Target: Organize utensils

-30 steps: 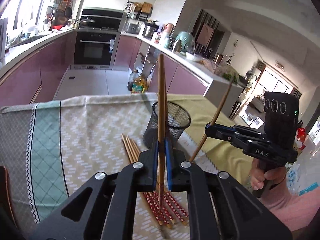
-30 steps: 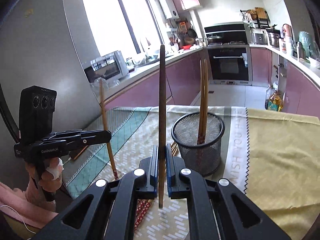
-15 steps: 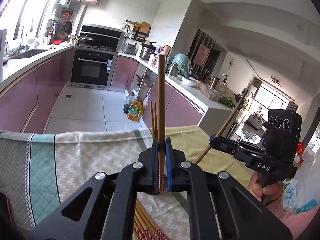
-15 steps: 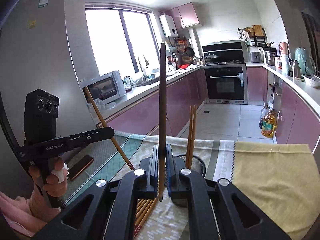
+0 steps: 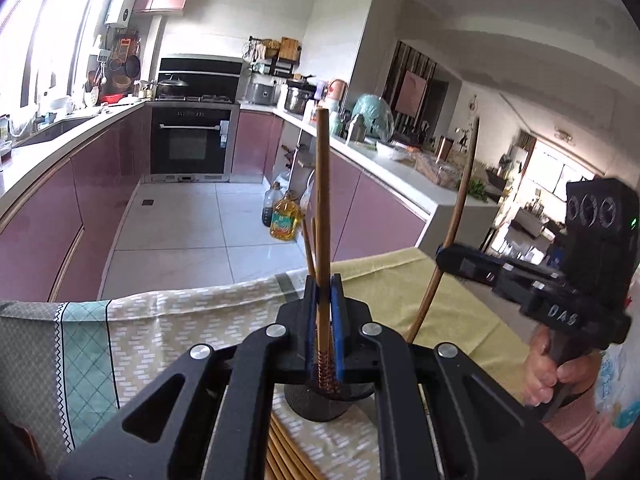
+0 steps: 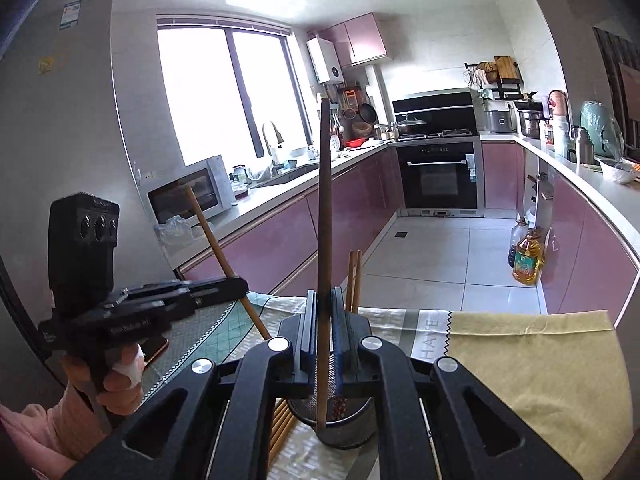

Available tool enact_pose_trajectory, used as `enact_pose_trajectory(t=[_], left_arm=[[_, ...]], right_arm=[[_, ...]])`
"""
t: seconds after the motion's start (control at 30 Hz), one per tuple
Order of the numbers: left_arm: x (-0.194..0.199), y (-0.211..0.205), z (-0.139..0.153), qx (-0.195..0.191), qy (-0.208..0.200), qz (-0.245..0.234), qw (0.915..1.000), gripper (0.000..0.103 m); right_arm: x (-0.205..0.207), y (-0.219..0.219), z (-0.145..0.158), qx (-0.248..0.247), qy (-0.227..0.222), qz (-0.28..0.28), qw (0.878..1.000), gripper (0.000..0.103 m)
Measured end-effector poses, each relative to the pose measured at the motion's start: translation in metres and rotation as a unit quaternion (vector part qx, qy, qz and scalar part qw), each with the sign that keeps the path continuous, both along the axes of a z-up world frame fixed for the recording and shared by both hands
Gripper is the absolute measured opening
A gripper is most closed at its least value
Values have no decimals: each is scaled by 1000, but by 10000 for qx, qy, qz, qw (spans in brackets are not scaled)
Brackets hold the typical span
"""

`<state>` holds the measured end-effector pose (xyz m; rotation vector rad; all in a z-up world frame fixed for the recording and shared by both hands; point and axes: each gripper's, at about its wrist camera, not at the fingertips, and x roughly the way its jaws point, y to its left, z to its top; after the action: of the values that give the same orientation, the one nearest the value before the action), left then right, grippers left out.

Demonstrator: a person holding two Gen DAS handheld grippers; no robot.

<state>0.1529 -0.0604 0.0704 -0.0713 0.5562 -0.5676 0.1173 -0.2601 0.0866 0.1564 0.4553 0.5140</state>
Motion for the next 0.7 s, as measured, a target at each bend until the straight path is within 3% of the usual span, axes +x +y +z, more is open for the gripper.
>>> enact_pose_trajectory(t=[0.3,0.7], left_arm=[[16,-11,-17,246,277,-22,9993,7],[34,-25,-45,601,606,-117,9963,8]], right_arm=[[9,0,0,70,17,-8,10000,6],[49,16,-48,-460,1222,170,9913,6]])
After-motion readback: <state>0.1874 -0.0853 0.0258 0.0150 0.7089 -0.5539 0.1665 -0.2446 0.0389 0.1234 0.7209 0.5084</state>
